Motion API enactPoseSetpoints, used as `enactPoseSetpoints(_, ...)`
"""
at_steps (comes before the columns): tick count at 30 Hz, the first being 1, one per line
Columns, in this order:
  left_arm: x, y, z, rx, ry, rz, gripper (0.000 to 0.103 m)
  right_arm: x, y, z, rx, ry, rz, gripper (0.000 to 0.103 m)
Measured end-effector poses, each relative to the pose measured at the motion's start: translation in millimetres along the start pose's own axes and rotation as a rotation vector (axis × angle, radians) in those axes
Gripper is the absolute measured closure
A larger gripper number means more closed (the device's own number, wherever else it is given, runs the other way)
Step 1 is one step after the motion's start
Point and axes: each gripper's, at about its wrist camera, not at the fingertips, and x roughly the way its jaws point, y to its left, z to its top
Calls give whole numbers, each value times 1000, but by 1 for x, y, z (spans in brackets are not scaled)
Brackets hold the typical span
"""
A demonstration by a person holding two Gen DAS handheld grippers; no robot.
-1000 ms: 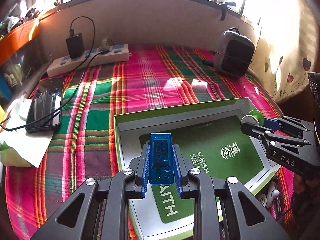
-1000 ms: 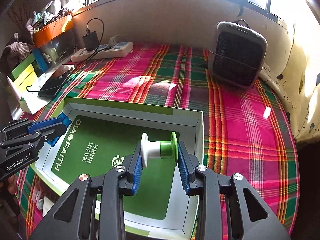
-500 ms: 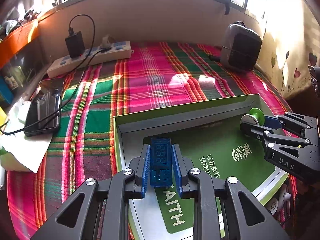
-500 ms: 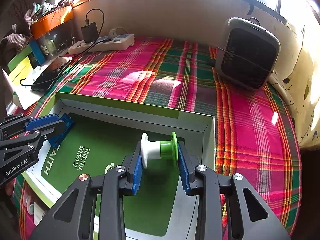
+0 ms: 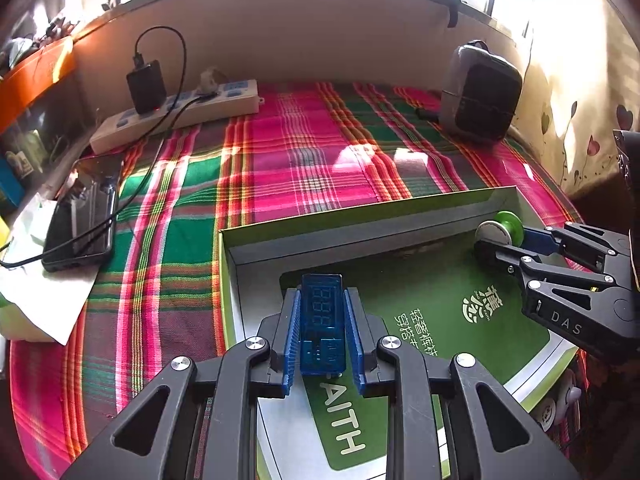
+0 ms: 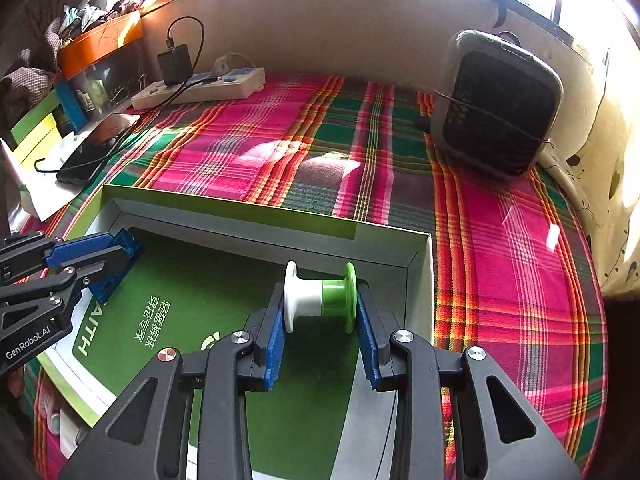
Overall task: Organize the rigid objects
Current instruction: 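Carry the USB stick in left gripper and spool in right gripper over the green box, then lower and open right gripper releasing the spool while left gripper releases the USB stick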
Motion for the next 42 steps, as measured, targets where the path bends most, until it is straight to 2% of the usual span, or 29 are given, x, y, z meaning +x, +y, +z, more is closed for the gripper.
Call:
enactPoseSetpoints(5,-1,0,-1,-1,2,1,82,-1,-1,0,5,-6,15,67)
enactPoseSetpoints(9,-6,-1,-3,-5,-7,5,81,-4,-1,-1,12,-19,29,57)
enactPoseSetpoints(12,-13,-1,-4,-9,-20,9,74,-7,-1,-2,17,-31,33,53)
enactPoseSetpoints(31,-64,-8,-21,-13,-95,-25,66,-50,0,-17,56,-99,40,51)
enactPoseSetpoints(42,-94,-16,-51,-8,-108,-56,65,-80,-6,-40,93,-129,38,50)
